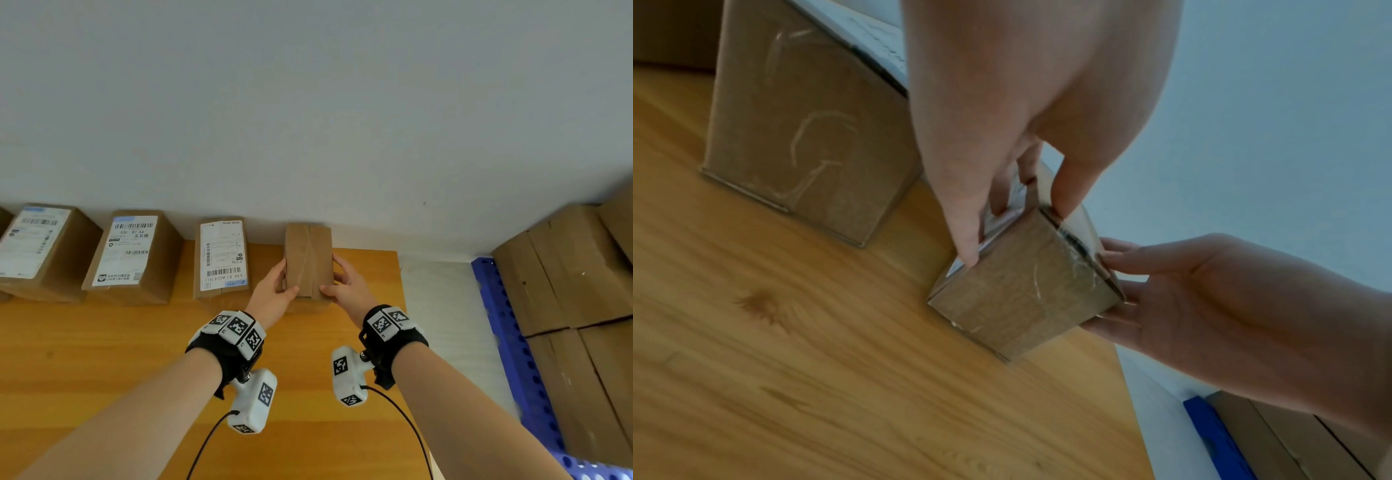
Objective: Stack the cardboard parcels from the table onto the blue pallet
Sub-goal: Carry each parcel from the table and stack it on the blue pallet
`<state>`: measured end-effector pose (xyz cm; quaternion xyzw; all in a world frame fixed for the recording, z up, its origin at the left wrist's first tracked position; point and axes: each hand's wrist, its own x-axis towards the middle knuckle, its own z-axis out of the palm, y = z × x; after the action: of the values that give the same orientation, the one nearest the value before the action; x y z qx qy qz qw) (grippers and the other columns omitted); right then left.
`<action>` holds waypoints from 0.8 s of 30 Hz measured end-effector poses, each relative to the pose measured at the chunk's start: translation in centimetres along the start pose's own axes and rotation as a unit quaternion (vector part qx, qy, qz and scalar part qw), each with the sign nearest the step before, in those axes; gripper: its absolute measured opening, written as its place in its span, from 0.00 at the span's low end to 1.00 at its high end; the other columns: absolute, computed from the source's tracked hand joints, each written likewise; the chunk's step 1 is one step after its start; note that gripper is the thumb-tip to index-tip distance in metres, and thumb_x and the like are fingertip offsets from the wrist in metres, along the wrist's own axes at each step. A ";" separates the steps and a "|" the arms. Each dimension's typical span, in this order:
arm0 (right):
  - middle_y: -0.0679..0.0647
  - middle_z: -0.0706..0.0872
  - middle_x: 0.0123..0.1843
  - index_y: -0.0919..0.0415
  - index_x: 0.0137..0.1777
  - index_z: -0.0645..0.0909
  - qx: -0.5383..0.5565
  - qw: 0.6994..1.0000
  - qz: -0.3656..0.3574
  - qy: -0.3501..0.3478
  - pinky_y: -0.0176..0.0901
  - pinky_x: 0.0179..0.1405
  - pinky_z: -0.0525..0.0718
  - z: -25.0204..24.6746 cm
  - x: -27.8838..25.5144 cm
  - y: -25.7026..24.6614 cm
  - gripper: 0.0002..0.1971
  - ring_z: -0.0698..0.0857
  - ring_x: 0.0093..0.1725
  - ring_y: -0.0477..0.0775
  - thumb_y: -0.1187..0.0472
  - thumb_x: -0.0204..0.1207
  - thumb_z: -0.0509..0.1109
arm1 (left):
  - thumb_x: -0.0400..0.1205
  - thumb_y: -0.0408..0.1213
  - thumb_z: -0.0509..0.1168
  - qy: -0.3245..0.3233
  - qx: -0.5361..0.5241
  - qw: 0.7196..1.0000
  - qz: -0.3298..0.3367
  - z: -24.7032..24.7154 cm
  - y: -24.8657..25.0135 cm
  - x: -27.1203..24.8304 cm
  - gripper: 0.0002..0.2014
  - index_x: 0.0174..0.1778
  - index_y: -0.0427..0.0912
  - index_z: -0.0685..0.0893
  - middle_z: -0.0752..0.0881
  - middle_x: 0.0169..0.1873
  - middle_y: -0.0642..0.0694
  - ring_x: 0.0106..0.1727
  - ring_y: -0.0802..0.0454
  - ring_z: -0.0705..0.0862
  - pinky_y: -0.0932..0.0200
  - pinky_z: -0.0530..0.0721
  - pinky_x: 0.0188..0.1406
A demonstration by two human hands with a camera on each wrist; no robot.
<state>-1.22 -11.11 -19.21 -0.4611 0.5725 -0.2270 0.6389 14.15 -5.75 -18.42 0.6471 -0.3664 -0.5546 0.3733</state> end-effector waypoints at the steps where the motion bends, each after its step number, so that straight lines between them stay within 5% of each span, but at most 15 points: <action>1: 0.60 0.76 0.72 0.52 0.81 0.59 0.002 1.000 0.001 -0.002 0.59 0.65 0.81 0.1 -0.4 0.1 0.40 0.78 0.70 0.59 0.76 0.73 0.69 | 0.82 0.28 0.63 -0.002 0.003 1.000 0.002 0.0 -0.1 -0.4 0.34 0.81 0.50 0.58 0.70 0.76 0.49 0.75 0.52 0.70 0.46 0.72 0.74; 9: 0.61 0.76 0.72 0.52 0.81 0.59 0.014 0.999 -0.016 0.024 0.61 0.65 0.81 0.8 -5.6 1.3 0.42 0.78 0.69 0.60 0.77 0.71 0.70 | 0.77 0.27 0.70 -0.013 0.050 0.997 0.049 -0.1 -0.9 -5.3 0.39 0.81 0.47 0.59 0.72 0.74 0.48 0.71 0.58 0.71 0.55 0.73 0.71; 19: 0.61 0.78 0.70 0.48 0.81 0.60 0.030 0.996 -0.048 0.070 0.61 0.63 0.82 1.2 -15.9 2.9 0.42 0.82 0.64 0.60 0.75 0.71 0.70 | 0.76 0.26 0.70 -0.051 0.097 0.987 0.117 0.6 -0.2 -14.6 0.38 0.80 0.43 0.61 0.73 0.74 0.45 0.74 0.52 0.71 0.62 0.76 0.63; 24: 0.62 0.79 0.69 0.51 0.81 0.60 0.048 0.991 -0.066 0.104 0.62 0.63 0.82 -0.4 -21.2 2.7 0.40 0.83 0.62 0.60 0.77 0.72 0.69 | 0.76 0.27 0.71 -0.090 0.110 0.982 0.125 2.4 1.2 -17.9 0.39 0.81 0.44 0.60 0.72 0.75 0.44 0.74 0.50 0.71 0.56 0.77 0.67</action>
<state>-7.32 7.37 -10.45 -0.4403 0.5924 -0.3423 0.5814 9.61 9.43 -9.68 0.5804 -0.5353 -0.5162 0.3318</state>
